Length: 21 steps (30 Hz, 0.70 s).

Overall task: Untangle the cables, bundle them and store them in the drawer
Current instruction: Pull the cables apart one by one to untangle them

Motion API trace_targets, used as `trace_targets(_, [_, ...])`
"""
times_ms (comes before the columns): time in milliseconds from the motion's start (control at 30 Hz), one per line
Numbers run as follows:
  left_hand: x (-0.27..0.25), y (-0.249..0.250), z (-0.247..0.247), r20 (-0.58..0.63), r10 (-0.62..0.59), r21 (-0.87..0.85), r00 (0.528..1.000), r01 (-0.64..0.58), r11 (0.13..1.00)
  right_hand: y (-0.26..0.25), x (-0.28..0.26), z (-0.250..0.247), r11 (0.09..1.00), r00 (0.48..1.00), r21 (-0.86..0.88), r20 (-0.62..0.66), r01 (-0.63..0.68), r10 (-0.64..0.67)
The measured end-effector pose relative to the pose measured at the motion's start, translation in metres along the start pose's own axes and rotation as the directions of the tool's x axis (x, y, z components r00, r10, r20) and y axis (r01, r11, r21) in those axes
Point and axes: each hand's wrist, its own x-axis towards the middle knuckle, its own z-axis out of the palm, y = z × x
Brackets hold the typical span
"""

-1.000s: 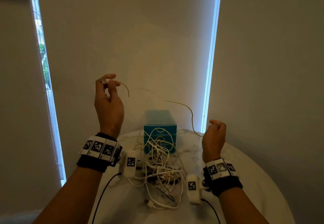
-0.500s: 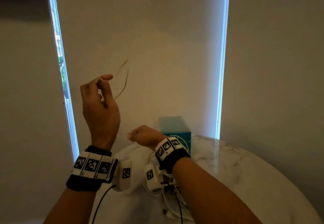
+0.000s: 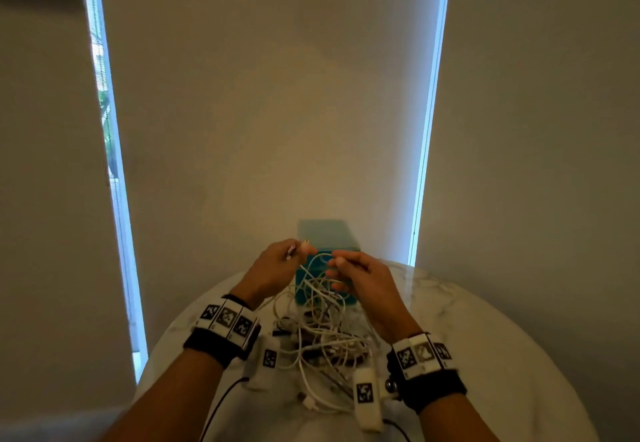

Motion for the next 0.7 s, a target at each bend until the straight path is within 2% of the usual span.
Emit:
trace_targets(133, [0.002, -0.001, 0.042, 0.249, -0.068, -0.146, 0.966, 0.107, 0.984, 0.031, -0.013, -0.022, 0.997, 0.996, 0.072, -0.089, 0.017, -0.010])
trace_targets(233, [0.004, 0.003, 0.060, 0.380, -0.099, -0.213, 0.920, 0.192, 0.958, 0.039, -0.018, -0.033, 0.999, 0.996, 0.037, -0.089, 0.021, -0.018])
trace_targets(367, [0.003, 0.021, 0.069, 0.452, -0.179, -0.301, 0.874, 0.338, 0.892, 0.039, -0.018, -0.045, 1.000, 0.998, -0.016, -0.062, 0.025, -0.026])
trace_targets(433, [0.005, 0.023, 0.070, 0.502, -0.217, -0.353, 0.838, 0.427, 0.832, 0.037, -0.020, -0.048, 0.999, 0.998, -0.036, -0.063, 0.012, -0.014])
trace_targets(500, [0.006, 0.026, 0.070, 0.535, -0.263, -0.328, 0.803, 0.484, 0.812, 0.035, -0.023, -0.048, 0.999, 0.997, -0.046, -0.069, 0.018, -0.021])
trace_targets(600, [0.006, 0.029, 0.073, 0.569, -0.272, -0.266, 0.776, 0.487, 0.832, 0.030, -0.027, -0.044, 0.995, 0.996, -0.075, -0.062, 0.061, -0.066])
trace_targets(700, [0.010, 0.027, 0.077, 0.586, -0.253, -0.264, 0.770, 0.476, 0.839, 0.029, -0.032, -0.038, 0.997, 0.998, -0.049, 0.021, 0.056, -0.055])
